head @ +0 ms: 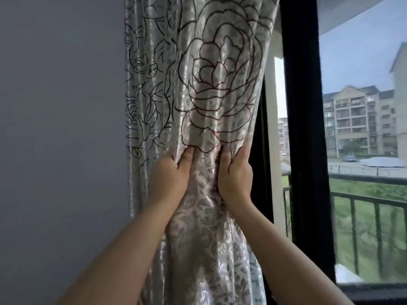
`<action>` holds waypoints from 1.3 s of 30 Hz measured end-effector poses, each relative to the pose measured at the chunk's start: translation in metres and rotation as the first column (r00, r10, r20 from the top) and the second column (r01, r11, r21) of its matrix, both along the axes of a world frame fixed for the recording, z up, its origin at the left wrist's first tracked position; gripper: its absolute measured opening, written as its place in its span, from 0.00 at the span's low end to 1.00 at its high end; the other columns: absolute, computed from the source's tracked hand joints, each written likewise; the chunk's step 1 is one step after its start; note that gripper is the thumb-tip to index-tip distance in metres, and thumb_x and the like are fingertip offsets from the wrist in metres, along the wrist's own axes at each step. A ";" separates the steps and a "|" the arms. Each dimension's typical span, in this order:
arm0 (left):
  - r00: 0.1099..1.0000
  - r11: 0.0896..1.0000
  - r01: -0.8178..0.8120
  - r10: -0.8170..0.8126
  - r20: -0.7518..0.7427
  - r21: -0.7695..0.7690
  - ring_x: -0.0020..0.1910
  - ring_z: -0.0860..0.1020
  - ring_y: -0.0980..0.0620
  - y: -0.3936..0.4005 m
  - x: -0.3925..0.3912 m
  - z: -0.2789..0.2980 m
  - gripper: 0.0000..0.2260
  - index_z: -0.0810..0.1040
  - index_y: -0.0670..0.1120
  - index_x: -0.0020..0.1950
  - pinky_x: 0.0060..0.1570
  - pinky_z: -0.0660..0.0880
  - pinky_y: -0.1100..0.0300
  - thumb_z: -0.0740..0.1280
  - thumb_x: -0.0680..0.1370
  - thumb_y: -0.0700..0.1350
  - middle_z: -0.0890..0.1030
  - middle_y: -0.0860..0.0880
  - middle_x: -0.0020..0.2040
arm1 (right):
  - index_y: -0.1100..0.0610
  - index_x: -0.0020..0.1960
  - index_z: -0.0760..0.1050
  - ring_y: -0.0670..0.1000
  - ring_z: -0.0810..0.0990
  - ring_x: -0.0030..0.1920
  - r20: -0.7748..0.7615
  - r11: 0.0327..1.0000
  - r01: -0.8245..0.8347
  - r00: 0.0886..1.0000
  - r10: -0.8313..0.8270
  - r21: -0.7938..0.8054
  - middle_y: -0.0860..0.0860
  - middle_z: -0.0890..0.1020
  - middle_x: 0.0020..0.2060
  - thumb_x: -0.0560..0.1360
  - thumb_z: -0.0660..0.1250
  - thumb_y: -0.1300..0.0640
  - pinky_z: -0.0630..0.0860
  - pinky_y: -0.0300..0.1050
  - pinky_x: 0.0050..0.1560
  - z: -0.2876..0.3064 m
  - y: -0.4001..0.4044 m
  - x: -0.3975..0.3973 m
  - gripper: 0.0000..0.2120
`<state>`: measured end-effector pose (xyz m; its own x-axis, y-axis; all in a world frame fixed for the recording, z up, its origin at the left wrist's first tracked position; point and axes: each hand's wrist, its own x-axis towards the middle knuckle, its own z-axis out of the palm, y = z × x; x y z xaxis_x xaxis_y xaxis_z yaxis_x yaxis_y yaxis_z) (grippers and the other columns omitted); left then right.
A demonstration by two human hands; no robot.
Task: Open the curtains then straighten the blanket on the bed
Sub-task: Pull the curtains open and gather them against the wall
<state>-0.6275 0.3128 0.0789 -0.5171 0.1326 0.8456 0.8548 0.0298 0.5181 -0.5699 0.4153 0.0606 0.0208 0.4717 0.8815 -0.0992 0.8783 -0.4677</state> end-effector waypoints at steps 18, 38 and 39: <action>0.925 0.928 -0.373 0.372 -0.074 0.008 0.44 0.79 0.38 0.071 -0.281 -0.001 0.24 0.76 0.36 0.51 0.38 0.71 0.54 0.52 0.79 0.55 0.80 0.35 0.45 | 0.63 0.47 0.66 0.61 0.79 0.40 -0.044 0.979 -0.202 0.978 0.202 0.007 0.64 0.78 0.41 0.79 0.55 0.54 0.68 0.45 0.35 0.005 0.069 -0.304 0.12; 0.978 0.997 -0.038 0.051 -0.203 0.065 0.54 0.76 0.42 0.112 -0.346 0.088 0.21 0.78 0.41 0.52 0.47 0.74 0.54 0.60 0.75 0.58 0.79 0.40 0.53 | 0.63 0.60 0.65 0.47 0.71 0.49 -0.295 0.999 0.011 0.955 -0.023 -0.041 0.54 0.75 0.53 0.79 0.52 0.50 0.64 0.42 0.42 0.098 0.094 -0.330 0.18; 0.957 0.996 -0.074 0.084 -0.277 0.045 0.49 0.78 0.42 0.112 -0.353 0.089 0.21 0.78 0.39 0.48 0.39 0.71 0.56 0.58 0.77 0.57 0.80 0.39 0.49 | 0.63 0.59 0.65 0.50 0.73 0.51 -0.299 0.998 0.045 0.953 -0.057 -0.046 0.57 0.77 0.55 0.80 0.51 0.49 0.64 0.44 0.44 0.098 0.096 -0.337 0.18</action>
<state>-0.9807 0.4246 0.1675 -0.2680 0.0703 0.9608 0.9610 0.0897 0.2615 -0.9072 0.5117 0.1587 0.3060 0.4965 0.8123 -0.1956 0.8678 -0.4567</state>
